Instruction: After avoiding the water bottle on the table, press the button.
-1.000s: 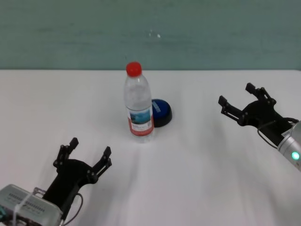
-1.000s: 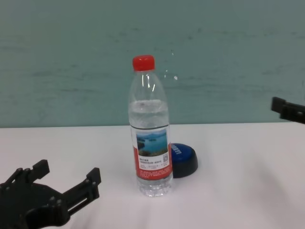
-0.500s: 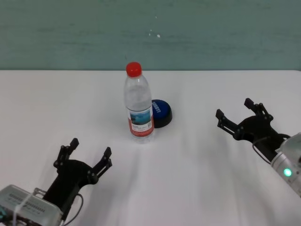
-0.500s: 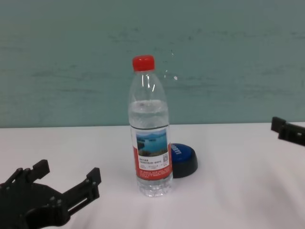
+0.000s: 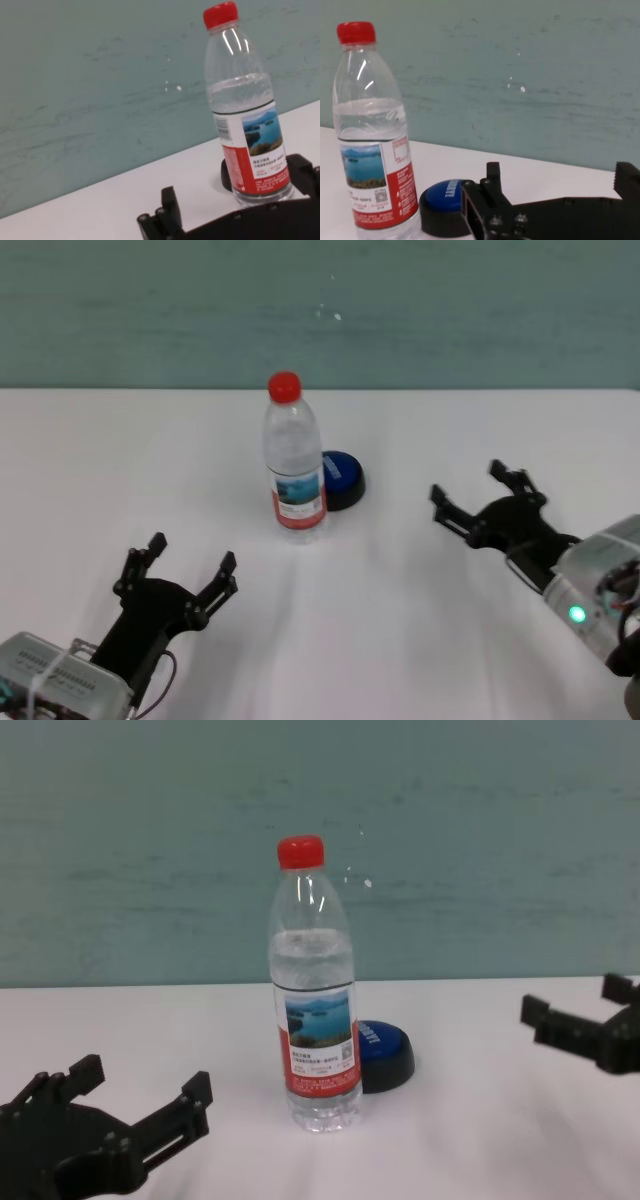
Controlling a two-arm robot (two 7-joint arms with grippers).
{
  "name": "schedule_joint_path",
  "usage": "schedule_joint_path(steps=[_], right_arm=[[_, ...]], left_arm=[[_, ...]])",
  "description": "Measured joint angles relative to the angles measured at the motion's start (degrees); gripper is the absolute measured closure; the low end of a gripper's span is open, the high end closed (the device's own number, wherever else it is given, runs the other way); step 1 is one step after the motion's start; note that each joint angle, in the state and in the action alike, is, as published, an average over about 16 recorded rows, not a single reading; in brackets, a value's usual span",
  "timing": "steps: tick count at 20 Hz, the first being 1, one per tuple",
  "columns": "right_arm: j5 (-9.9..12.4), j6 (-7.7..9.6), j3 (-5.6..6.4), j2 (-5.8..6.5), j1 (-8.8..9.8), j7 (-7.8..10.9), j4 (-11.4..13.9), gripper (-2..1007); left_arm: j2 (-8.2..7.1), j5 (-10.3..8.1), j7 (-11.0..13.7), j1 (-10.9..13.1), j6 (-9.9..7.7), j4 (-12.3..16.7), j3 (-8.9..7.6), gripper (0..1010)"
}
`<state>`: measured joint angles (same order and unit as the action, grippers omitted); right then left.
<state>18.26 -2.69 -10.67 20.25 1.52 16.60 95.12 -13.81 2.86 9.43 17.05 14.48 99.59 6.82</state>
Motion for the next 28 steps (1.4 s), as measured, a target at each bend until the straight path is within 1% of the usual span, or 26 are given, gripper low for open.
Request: schedule_joint_path(steps=[4, 8, 13, 17, 21, 25, 28], right_arm=[[-0.74, -0.76, -1.24, 0.1, -0.71, 1.8, -1.23, 1], [-1.11, -1.56, -2.44, 0.65, -1.28, 3.7, -2.19, 1], [-0.94, -2.49, -3.47, 1.32, -1.8, 5.33, -3.0, 1], [-0.41, -3.03, -3.83, 1.48, -2.0, 5.85, -3.41, 1], [0.6, -3.28, -3.84, 1.43, -2.19, 6.11, -3.85, 1], [1.99, -3.31, -3.82, 1.35, -2.4, 6.58, -4.35, 1], [3.59, -3.15, -3.81, 1.3, -2.61, 7.3, -4.78, 1]], left_arm=[[0.0, 0.0, 0.0, 0.0, 0.0, 0.0, 0.0, 10], [0.0, 0.0, 0.0, 0.0, 0.0, 0.0, 0.0, 10], [0.0, 0.0, 0.0, 0.0, 0.0, 0.0, 0.0, 10], [0.0, 0.0, 0.0, 0.0, 0.0, 0.0, 0.0, 10], [0.0, 0.0, 0.0, 0.0, 0.0, 0.0, 0.0, 10], [0.0, 0.0, 0.0, 0.0, 0.0, 0.0, 0.0, 10], [0.0, 0.0, 0.0, 0.0, 0.0, 0.0, 0.0, 10]])
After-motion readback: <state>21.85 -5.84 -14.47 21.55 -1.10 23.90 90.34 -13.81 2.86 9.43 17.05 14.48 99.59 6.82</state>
